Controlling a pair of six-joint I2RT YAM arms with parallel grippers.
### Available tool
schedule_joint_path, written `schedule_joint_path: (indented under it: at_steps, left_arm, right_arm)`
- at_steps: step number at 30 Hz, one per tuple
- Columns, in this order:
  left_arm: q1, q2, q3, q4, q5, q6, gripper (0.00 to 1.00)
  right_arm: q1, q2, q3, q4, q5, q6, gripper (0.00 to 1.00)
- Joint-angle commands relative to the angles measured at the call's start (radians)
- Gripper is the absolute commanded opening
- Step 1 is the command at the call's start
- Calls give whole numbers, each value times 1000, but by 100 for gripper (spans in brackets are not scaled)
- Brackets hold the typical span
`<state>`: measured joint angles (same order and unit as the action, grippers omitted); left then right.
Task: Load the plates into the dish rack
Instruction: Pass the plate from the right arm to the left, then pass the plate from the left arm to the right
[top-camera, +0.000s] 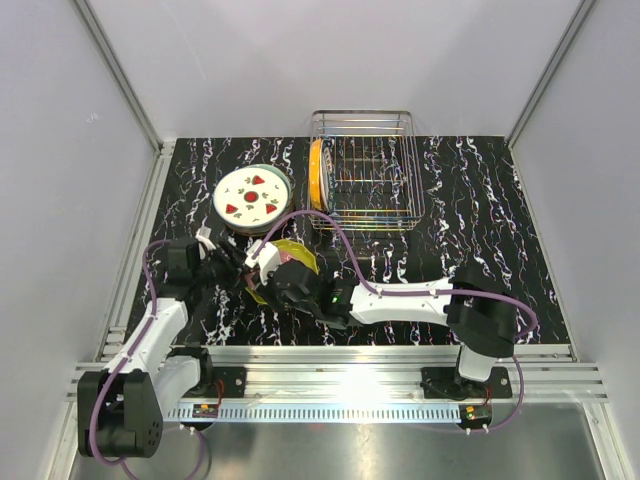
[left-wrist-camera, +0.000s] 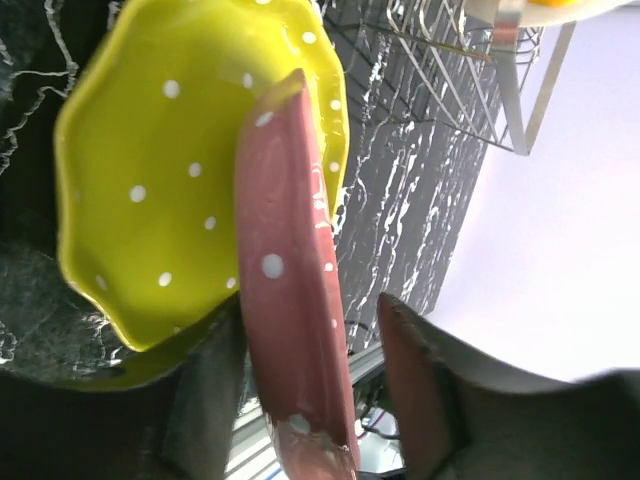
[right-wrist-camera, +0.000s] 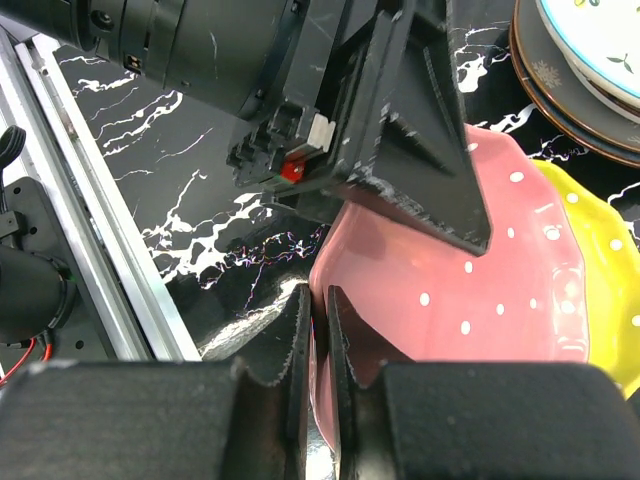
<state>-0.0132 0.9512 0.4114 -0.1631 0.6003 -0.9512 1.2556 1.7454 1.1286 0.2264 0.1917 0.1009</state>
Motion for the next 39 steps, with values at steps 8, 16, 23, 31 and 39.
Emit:
schedule_joint_path:
  at_steps: [8,16,23,31,39]
  left_arm:
    - [-8,-35,72,-99,35,94,27]
    - [-8,-66,135,-188,-13,155,6]
    - [-8,-68,176,-199,-25,149,4]
    - [-8,-63,234,-184,-24,95,5]
    - [-8,-71,290,-181,-59,26,6]
  right_arm:
    - [-4,-53,56,39,58,-44,2]
    - [-5,-104,51,-22,98,-76,29]
    - [-4,-202,22,-79,118,-84,50]
    - [-2,-282,-59,-114,141,-53,65]
    - [60,-251,-107,-50,208,-85,84]
